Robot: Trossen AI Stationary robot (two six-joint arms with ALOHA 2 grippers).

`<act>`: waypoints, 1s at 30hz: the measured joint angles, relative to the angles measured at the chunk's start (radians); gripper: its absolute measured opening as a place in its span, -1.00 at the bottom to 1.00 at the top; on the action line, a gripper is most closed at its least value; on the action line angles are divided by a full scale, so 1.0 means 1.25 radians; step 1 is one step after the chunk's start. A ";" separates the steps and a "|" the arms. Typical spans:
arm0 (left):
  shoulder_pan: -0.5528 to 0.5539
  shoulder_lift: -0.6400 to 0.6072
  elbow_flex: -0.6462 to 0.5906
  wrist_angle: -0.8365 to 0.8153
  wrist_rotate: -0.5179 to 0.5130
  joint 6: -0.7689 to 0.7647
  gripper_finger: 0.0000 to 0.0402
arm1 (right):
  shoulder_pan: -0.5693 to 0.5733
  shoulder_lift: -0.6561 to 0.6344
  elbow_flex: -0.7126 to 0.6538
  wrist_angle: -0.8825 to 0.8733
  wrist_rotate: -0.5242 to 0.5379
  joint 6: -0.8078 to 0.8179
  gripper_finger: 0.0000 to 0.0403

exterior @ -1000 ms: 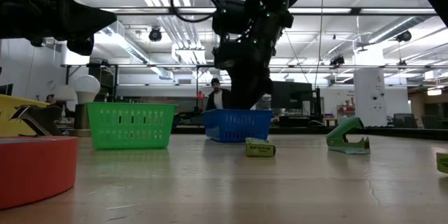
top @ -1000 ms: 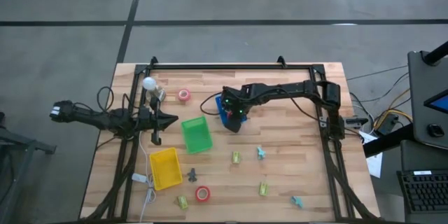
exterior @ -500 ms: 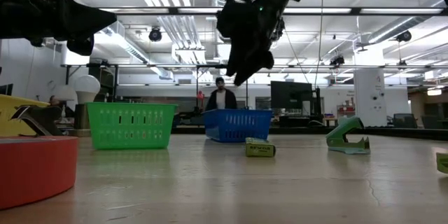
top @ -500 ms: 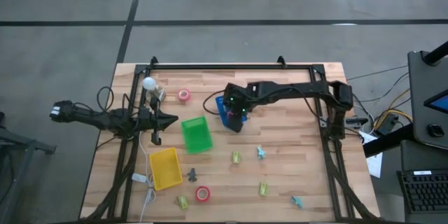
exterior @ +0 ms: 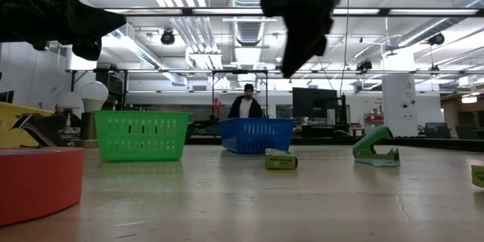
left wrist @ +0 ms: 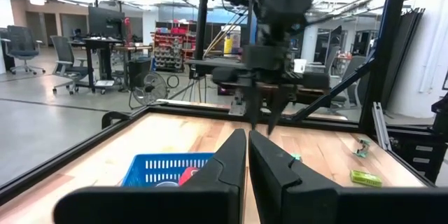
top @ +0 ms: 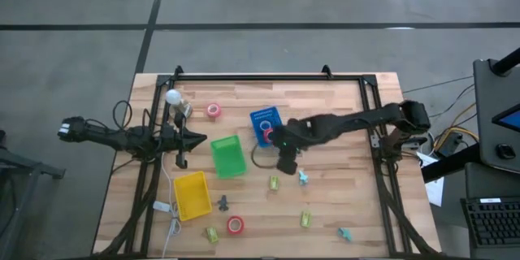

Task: Pick and place Stapler, Stapler remover, tape
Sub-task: Put the pink tape into the blue basket

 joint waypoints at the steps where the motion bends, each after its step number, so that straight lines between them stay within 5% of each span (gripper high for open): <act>1: 0.000 0.000 0.000 0.000 0.000 0.000 -0.88 | 0.013 -0.010 -0.020 0.008 0.003 0.010 -0.62; 5: 0.000 0.000 0.000 0.000 0.000 0.000 -0.88 | 0.069 -0.065 -0.101 0.080 0.007 0.030 -0.92; 19: 0.000 0.001 0.000 -0.009 0.000 0.000 -0.88 | 0.234 -0.347 -0.387 0.371 0.215 0.062 -0.96; 24: 0.000 0.001 0.000 -0.007 0.000 -0.001 -0.88 | 0.249 -0.409 -0.491 0.522 0.212 0.016 -0.96; 30: 0.002 0.008 0.000 0.112 -0.013 -0.043 -0.88 | 0.244 -0.461 -0.569 0.529 0.216 0.013 -0.96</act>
